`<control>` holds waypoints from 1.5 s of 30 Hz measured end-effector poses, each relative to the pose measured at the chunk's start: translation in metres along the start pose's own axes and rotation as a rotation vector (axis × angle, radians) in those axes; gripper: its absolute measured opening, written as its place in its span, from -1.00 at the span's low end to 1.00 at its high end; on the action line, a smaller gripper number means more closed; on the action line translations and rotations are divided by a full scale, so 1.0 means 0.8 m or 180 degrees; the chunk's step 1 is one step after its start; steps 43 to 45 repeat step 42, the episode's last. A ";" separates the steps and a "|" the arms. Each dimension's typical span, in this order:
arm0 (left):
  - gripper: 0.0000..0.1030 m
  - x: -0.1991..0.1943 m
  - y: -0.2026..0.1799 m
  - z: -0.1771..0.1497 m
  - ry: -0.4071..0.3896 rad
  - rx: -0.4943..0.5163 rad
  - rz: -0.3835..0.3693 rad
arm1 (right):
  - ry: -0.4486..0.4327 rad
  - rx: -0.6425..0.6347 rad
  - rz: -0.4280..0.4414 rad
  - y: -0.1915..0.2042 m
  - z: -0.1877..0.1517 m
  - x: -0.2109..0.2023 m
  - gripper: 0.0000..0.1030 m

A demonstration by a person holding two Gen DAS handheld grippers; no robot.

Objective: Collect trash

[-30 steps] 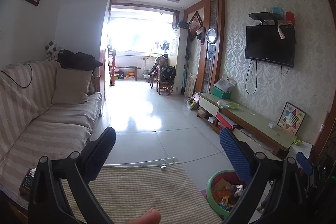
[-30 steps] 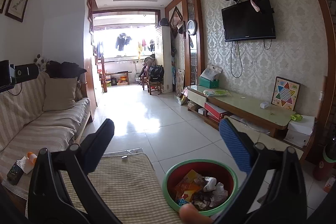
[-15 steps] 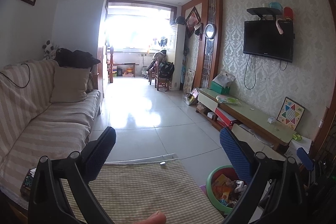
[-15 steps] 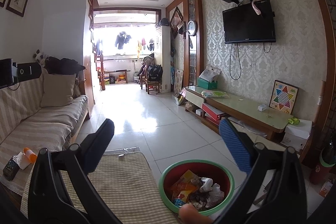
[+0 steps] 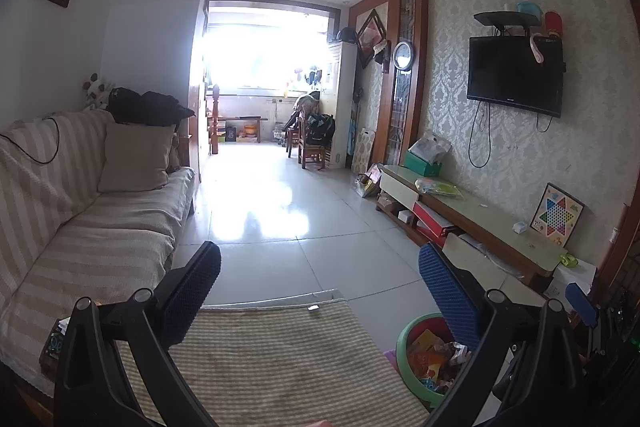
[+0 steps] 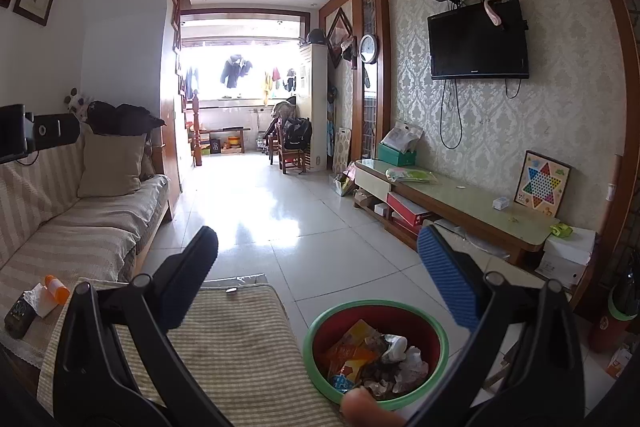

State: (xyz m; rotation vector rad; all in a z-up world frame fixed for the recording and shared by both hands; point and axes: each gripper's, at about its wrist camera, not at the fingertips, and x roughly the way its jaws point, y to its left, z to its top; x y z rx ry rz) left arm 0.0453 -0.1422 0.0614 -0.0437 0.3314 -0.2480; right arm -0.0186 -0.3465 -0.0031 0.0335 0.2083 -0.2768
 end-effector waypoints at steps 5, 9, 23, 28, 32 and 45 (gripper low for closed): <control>0.85 0.004 0.002 -0.003 0.0030 -0.0011 0.0005 | 0.0036 -0.0017 0.0011 0.001 -0.003 0.004 0.91; 0.85 0.007 0.003 -0.003 0.0051 -0.0020 0.0009 | 0.0056 -0.0028 0.0023 0.003 -0.005 0.007 0.91; 0.85 0.021 0.009 -0.011 0.0137 -0.0054 0.0040 | 0.0191 -0.0079 0.0089 0.016 -0.017 0.025 0.91; 0.85 0.028 0.016 -0.014 0.0186 -0.0085 0.0061 | 0.0252 -0.0112 0.0136 0.023 -0.023 0.031 0.91; 0.85 0.034 0.023 -0.023 0.0253 -0.0123 0.0095 | 0.0335 -0.0132 0.0185 0.031 -0.030 0.041 0.91; 0.84 0.132 0.125 -0.219 0.1427 0.0040 0.0939 | 0.1437 -0.0289 0.0807 0.113 -0.165 0.140 0.91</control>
